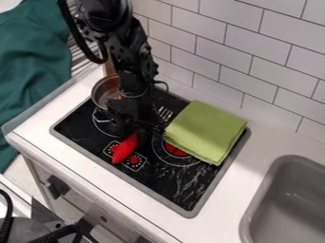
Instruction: Moe the red fork above the green cloth
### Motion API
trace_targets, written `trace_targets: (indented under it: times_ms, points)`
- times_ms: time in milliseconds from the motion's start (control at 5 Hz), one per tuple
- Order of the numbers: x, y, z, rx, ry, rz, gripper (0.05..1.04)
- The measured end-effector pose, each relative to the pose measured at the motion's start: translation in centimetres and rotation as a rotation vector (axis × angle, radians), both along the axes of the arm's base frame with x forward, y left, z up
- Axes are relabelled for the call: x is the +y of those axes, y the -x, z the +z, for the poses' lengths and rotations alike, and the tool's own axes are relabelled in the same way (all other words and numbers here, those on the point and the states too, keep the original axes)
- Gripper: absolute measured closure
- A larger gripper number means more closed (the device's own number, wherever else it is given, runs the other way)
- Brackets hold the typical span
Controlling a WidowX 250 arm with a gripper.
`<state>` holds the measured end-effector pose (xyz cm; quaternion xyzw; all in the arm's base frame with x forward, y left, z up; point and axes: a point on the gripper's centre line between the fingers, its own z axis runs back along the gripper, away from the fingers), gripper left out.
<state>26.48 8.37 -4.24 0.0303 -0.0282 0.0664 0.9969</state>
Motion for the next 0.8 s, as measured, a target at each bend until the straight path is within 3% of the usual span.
trace_targets:
  times_ms: [400,800]
  points:
    - [-0.8,0.2,0.4,0.003,-0.019,-0.038,0.741]
    - [-2.2,-2.0,2.8,-0.049,-0.055,-0.088,0.742]
